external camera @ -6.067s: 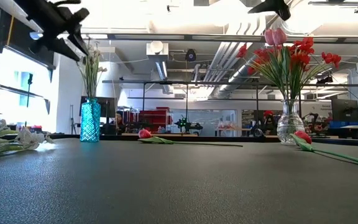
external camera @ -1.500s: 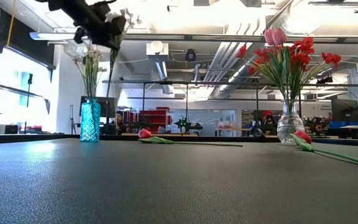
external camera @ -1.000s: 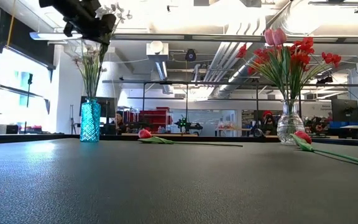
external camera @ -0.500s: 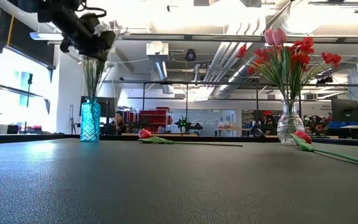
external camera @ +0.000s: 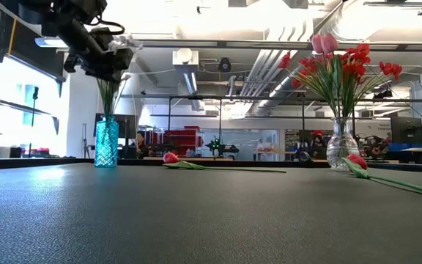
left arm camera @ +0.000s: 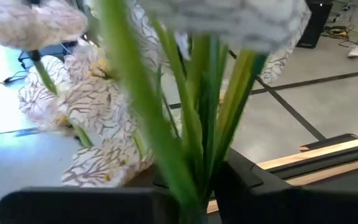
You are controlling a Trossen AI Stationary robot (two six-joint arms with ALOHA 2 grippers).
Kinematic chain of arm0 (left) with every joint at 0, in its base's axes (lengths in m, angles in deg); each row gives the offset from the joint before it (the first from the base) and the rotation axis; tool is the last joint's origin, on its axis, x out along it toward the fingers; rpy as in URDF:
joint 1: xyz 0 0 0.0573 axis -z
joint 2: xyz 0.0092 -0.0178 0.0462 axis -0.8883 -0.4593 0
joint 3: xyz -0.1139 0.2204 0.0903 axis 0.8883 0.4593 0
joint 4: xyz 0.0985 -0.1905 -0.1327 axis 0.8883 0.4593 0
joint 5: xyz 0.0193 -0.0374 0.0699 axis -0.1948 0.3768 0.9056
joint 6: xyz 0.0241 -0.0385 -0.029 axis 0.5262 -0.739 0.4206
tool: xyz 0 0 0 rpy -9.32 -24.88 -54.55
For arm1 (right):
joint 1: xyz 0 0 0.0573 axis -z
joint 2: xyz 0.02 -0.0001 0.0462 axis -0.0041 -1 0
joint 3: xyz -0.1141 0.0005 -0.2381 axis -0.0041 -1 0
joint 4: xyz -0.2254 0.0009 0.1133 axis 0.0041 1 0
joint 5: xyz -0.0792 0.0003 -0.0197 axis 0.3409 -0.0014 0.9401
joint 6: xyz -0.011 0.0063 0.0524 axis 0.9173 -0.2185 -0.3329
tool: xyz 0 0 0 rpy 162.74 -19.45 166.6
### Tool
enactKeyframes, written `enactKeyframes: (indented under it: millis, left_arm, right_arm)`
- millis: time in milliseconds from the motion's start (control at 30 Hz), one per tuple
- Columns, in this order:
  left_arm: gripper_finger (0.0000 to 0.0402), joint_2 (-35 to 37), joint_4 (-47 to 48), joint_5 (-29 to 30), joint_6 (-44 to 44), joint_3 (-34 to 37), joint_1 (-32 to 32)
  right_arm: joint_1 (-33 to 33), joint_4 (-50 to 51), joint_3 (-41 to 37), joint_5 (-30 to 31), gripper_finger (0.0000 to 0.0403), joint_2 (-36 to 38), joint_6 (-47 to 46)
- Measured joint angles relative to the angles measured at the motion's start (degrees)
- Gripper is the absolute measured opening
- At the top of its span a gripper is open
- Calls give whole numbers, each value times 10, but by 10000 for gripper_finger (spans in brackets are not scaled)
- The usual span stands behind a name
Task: Sort flowers into vase by color
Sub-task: Put the white flowers into the blue vase
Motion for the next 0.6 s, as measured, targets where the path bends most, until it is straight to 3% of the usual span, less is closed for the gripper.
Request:
enactKeyframes:
  millis: [300, 467, 600]
  left_arm:
    - [156, 2, 1, -8, -1, 0, 0]
    - [204, 18, 5, -47, 1, -4, 2]
    - [218, 41, 6, -87, 23, -24, 2]
  right_arm:
    - [-1, 0, 0, -1, 209, 0, -24]
    - [-7, 0, 0, -1, 209, 0, -26]
    - [-15, 0, 0, -1, 209, 1, -26]
